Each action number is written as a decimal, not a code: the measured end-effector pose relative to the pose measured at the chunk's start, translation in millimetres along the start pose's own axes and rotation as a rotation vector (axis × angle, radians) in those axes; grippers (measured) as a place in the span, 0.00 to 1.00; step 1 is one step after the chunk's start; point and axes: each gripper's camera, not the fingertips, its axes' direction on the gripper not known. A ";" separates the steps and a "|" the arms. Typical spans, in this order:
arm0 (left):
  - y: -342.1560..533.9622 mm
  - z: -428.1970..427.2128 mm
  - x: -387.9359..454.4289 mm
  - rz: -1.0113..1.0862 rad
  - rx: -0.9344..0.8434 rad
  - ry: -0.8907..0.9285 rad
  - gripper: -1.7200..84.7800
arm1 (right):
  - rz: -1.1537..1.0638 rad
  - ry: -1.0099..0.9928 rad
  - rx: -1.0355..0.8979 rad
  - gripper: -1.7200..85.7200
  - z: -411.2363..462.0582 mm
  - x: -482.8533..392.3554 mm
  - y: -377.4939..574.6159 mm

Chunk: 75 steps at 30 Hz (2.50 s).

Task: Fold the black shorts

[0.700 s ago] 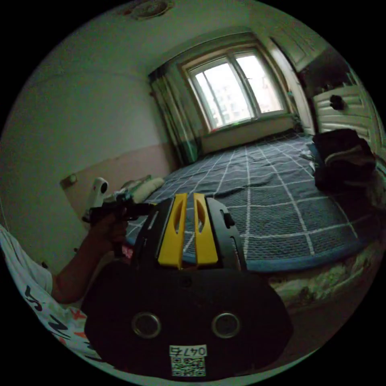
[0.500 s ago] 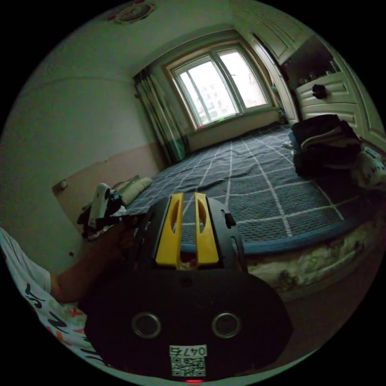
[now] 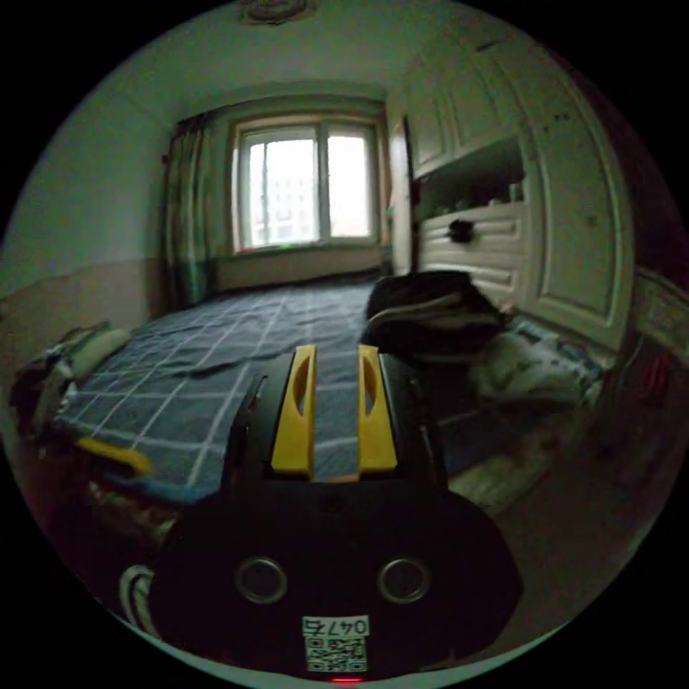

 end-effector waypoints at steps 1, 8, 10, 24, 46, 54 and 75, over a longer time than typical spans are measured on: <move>-2.0 4.2 2.6 -0.002 0.011 0.005 0.10 | 0.001 0.021 0.012 0.11 5.3 14.9 -10.5; -15.3 27.5 17.8 0.016 0.017 0.035 0.09 | 0.051 0.221 -0.205 0.16 113.2 139.9 -98.0; -18.9 35.2 22.3 0.007 0.019 0.043 0.09 | 0.126 0.214 -0.255 0.15 134.1 156.1 -105.8; -19.0 11.7 59.1 -0.077 0.259 -0.197 0.13 | -0.562 -0.481 -0.179 0.01 71.1 -75.0 -136.7; -44.1 92.6 206.8 0.353 -0.310 -0.311 0.18 | -0.369 -0.409 -0.383 0.14 -63.2 -69.2 25.4; -37.1 33.8 225.2 0.339 -0.166 -0.308 0.07 | -0.323 -0.322 -0.520 0.19 -14.1 -65.5 26.6; 28.8 -180.9 191.8 -0.123 0.131 -0.207 0.04 | -0.448 -0.507 -0.181 0.15 -177.0 -160.3 -46.2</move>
